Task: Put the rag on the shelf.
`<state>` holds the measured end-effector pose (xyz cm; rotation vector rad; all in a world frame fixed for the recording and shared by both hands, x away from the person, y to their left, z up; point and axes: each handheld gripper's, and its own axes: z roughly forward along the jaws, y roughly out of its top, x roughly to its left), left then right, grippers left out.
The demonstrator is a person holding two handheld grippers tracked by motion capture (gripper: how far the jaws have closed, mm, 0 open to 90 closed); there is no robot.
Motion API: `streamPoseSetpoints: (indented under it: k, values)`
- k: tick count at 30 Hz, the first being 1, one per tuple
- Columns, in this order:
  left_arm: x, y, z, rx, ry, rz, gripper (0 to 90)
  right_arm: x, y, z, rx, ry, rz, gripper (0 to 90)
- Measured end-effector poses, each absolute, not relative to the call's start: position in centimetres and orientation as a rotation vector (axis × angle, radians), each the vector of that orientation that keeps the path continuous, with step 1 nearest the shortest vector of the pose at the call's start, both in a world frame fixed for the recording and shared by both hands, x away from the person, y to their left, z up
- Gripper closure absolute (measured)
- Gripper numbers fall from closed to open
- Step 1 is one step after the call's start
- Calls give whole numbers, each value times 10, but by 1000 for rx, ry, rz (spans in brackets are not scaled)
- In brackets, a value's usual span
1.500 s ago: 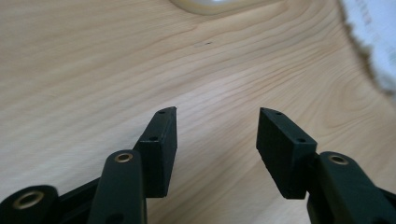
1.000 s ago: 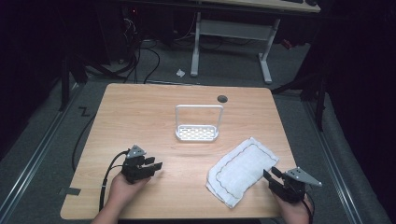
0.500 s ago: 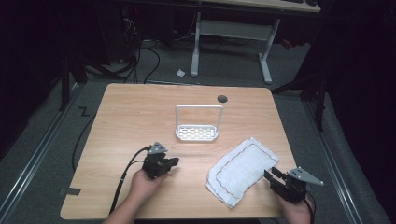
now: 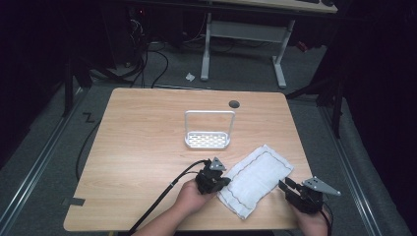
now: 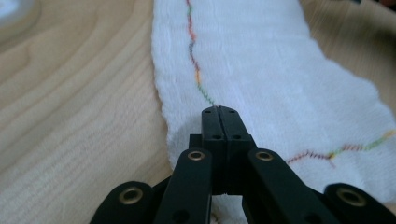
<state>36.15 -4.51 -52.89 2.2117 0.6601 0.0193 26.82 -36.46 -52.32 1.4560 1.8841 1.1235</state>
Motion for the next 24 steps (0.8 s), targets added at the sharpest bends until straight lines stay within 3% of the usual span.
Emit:
streamPoseSetpoints:
  k: [12,16,18,21,24]
  values:
    - [327,4,-534,2176,675,69,900,268,-362,-525,1466,1899,1118,675]
    - [312,23,-533,2174,696,41,900,270,-357,-524,1467,1922,1100,722]
    - [309,28,-527,2154,667,134,875,271,-353,-525,1463,1942,1101,763]
    - [326,25,-518,2095,703,118,855,276,-345,-524,1427,1982,1081,860]
    - [339,13,-519,2110,704,104,857,279,-336,-524,1394,2015,1057,900]
